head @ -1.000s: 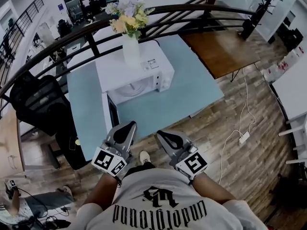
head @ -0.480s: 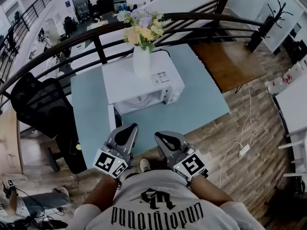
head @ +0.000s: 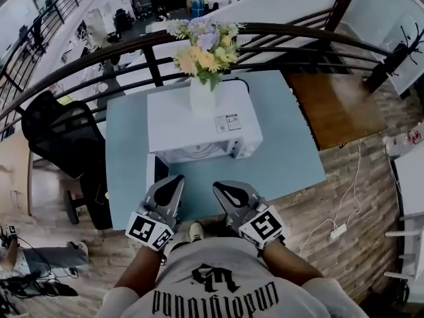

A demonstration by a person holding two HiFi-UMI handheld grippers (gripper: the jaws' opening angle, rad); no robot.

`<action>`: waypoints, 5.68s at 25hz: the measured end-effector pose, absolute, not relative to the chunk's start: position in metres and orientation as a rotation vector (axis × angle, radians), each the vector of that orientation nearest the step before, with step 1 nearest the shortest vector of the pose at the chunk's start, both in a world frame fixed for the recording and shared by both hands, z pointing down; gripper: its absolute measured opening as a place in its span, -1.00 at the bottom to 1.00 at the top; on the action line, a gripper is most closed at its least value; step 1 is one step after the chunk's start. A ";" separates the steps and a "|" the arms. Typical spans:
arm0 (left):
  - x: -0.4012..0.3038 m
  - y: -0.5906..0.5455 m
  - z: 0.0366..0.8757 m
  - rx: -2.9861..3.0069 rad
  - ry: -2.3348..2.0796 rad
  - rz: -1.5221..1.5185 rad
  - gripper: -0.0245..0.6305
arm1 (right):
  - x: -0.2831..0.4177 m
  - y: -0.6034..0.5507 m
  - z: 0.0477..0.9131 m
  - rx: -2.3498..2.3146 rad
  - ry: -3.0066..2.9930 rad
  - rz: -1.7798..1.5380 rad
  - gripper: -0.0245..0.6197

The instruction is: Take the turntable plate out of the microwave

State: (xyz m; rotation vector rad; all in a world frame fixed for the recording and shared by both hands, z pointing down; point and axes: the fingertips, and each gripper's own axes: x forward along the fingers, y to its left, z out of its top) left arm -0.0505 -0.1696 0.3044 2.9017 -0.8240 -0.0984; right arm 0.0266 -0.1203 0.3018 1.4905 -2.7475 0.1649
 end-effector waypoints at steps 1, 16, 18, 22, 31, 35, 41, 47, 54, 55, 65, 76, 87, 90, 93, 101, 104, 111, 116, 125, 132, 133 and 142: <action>-0.046 -0.174 0.307 2.892 -0.855 -0.095 -0.78 | 0.033 -0.125 0.305 1.467 -2.758 0.179 -0.91; -0.015 -0.218 0.354 2.751 -1.297 -0.056 -0.78 | 0.093 -0.190 0.398 1.117 -2.836 0.561 -0.91; -0.016 -0.224 0.362 2.746 -1.318 -0.048 -0.78 | 0.093 -0.198 0.411 1.092 -2.832 0.609 -0.91; -0.022 -0.228 0.385 2.710 -1.356 -0.027 -0.78 | 0.088 -0.207 0.430 1.055 -2.828 0.656 -0.89; -0.025 -0.239 0.422 2.663 -1.346 -0.007 -0.78 | 0.073 -0.227 0.482 1.036 -2.770 0.862 -0.75; -0.024 -0.244 0.435 2.658 -1.332 0.005 -0.78 | 0.069 -0.233 0.509 1.059 -2.724 0.978 -0.70; -0.029 -0.255 0.452 2.636 -1.328 -0.001 -0.78 | 0.065 -0.243 0.548 1.132 -2.648 1.187 -0.64; -0.032 -0.262 0.475 2.634 -1.298 0.009 -0.78 | 0.063 -0.258 0.582 1.224 -2.581 1.445 -0.57; -0.040 -0.267 0.509 2.568 -1.301 0.006 -0.78 | 0.063 -0.277 0.616 1.335 -2.491 1.711 -0.50; -0.041 -0.267 0.513 2.563 -1.298 0.007 -0.78 | 0.063 -0.279 0.621 1.349 -2.474 1.760 -0.49; -0.038 -0.268 0.528 2.536 -1.234 -0.002 -0.78 | 0.050 -0.292 0.661 1.410 -2.310 2.044 -0.46; -0.042 -0.271 0.539 2.517 -1.224 0.031 -0.78 | 0.049 -0.309 0.678 1.535 -2.147 2.309 -0.46; -0.044 -0.277 0.545 2.499 -1.213 0.036 -0.78 | 0.056 -0.313 0.689 1.662 -1.955 2.480 -0.47; -0.047 -0.277 0.551 2.462 -1.221 0.025 -0.78 | 0.056 -0.311 0.688 1.662 -1.938 2.482 -0.49; -0.050 -0.276 0.557 2.423 -1.233 0.016 -0.78 | 0.056 -0.311 0.685 1.671 -1.929 2.486 -0.57; -0.049 -0.274 0.565 2.399 -1.237 0.019 -0.78 | 0.055 -0.306 0.678 1.656 -1.995 2.466 -0.79; -0.048 -0.272 0.569 2.383 -1.235 0.016 -0.78 | 0.059 -0.305 0.678 1.652 -2.009 2.457 -0.80; -0.041 -0.266 0.577 2.347 -1.224 0.042 -0.77 | 0.061 -0.294 0.677 1.617 -2.008 2.467 -0.80; -0.040 -0.261 0.586 2.270 -1.213 0.008 -0.77 | 0.062 -0.284 0.676 1.594 -2.018 2.460 -0.80; -0.043 -0.255 0.609 2.112 -1.203 -0.057 -0.60 | 0.067 -0.269 0.675 1.558 -2.036 2.440 -0.81; -0.053 -0.258 0.628 1.944 -1.209 -0.191 -0.25 | 0.069 -0.256 0.674 1.522 -2.047 2.429 -0.81; -0.053 -0.258 0.630 1.922 -1.206 -0.214 -0.23 | 0.069 -0.253 0.674 1.515 -2.049 2.429 -0.81; -0.054 -0.260 0.661 1.657 -1.138 -0.407 -0.06 | 0.072 -0.237 0.673 1.473 -2.051 2.434 -0.81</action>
